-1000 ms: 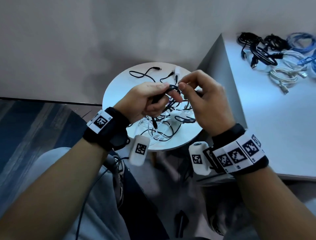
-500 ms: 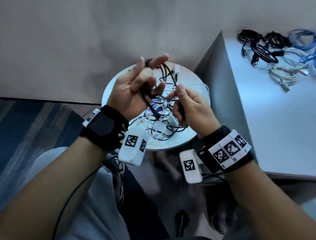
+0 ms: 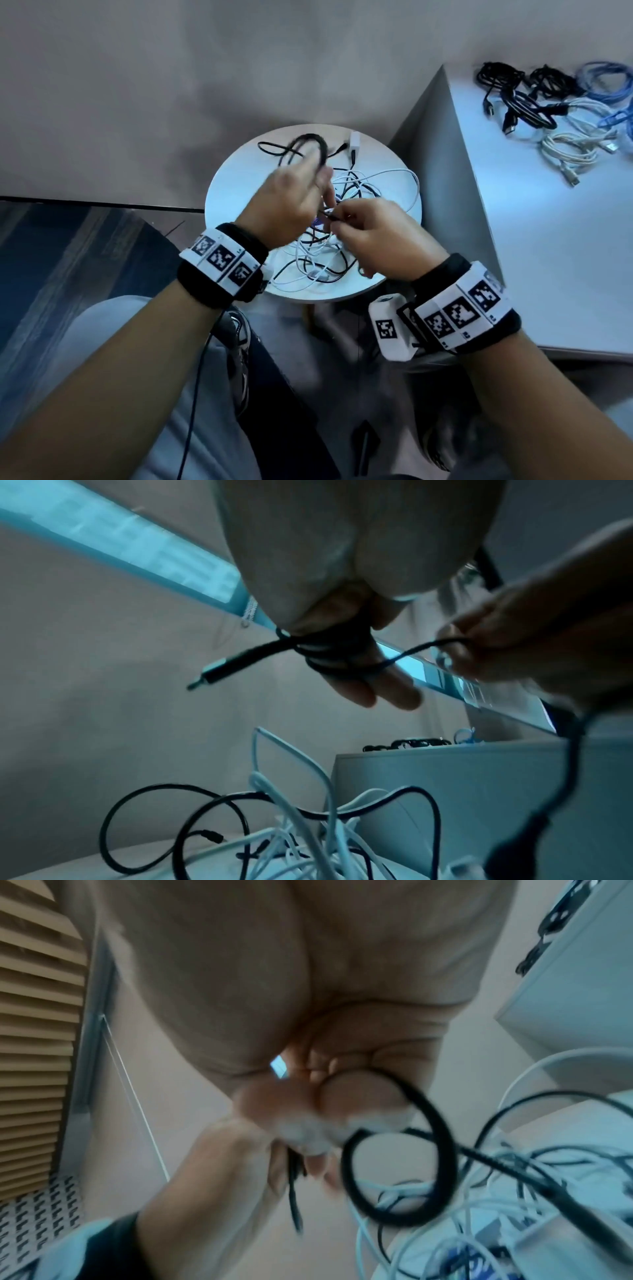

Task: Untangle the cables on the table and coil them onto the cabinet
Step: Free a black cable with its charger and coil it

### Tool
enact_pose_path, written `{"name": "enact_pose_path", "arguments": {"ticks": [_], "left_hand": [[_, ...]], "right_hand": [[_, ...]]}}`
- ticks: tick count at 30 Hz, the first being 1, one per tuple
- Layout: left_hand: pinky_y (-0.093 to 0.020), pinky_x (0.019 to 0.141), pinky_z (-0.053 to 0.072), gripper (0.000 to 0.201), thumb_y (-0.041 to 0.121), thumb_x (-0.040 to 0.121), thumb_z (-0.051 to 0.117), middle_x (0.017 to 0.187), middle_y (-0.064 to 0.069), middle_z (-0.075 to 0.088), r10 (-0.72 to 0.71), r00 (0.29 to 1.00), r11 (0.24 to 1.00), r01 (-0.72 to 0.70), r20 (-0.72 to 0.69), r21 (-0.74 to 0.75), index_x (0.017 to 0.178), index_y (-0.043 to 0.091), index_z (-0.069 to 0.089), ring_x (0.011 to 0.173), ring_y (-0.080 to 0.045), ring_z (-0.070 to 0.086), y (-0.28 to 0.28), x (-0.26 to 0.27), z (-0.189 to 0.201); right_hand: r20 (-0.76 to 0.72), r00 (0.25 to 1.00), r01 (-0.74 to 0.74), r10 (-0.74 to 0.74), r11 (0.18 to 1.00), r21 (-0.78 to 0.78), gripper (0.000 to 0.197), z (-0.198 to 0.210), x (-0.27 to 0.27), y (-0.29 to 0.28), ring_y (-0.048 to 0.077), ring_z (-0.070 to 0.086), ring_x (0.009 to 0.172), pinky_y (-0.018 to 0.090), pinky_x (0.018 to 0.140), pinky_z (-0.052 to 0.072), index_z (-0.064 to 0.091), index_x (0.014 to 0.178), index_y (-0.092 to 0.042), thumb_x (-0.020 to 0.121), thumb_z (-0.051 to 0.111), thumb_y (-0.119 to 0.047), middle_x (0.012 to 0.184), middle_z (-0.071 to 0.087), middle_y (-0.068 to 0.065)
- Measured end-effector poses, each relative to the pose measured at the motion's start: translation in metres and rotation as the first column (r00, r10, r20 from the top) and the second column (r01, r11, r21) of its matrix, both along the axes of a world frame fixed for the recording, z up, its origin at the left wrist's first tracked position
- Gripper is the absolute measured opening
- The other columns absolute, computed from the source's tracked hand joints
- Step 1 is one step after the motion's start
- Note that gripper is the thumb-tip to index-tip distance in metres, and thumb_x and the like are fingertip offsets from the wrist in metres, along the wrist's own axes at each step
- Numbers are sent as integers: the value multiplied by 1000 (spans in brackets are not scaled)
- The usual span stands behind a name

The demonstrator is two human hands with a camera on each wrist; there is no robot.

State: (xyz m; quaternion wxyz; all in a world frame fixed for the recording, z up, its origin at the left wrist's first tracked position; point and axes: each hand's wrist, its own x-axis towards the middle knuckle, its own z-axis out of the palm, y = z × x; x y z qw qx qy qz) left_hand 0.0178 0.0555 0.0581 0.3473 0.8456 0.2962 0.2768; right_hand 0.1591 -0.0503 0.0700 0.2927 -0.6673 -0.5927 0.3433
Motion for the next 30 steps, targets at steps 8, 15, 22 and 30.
{"name": "enact_pose_path", "arguments": {"ticks": [8, 15, 22, 30], "left_hand": [[-19, 45, 22, 37, 20, 107, 43, 52, 4, 36, -275, 952, 779, 303, 135, -550, 76, 12, 61, 45, -8, 28, -7, 2, 18], [-21, 44, 16, 20, 31, 94, 61, 58, 4, 31, -239, 948, 704, 319, 211, -635, 78, 22, 71, 47, -8, 22, 2, -6, 24], [-23, 41, 13, 30, 23, 96, 51, 45, 8, 35, -109, 917, 608, 367, 384, -704, 69, 17, 62, 36, -3, 22, 13, -16, 24], [-16, 33, 28, 37, 30, 105, 41, 48, 0, 40, 5, 900, 511, 372, 436, -775, 74, 14, 53, 27, -10, 32, 9, -9, 23]], "right_hand": [[65, 989, 111, -129, 968, 227, 16, 21, 16, -4, 11, 52, 59, 33, 62, 45, 65, 82, -17, 88, 71, -30, 61, 60, -7], [150, 985, 38, -84, 957, 287, 10, 38, 8, -14, 7, 50, 64, 23, 62, 38, 58, 96, -25, 91, 66, -21, 68, 56, -10], [124, 983, 104, -139, 962, 253, 11, 56, 27, -20, 12, 52, 63, 34, 65, 41, 56, 100, -23, 90, 61, -23, 74, 64, -4], [-478, 862, 270, -170, 951, 149, 16, 54, 18, -14, 21, 52, 43, 32, 45, 43, 52, 105, -11, 100, 42, 1, 83, 45, 10]]}}
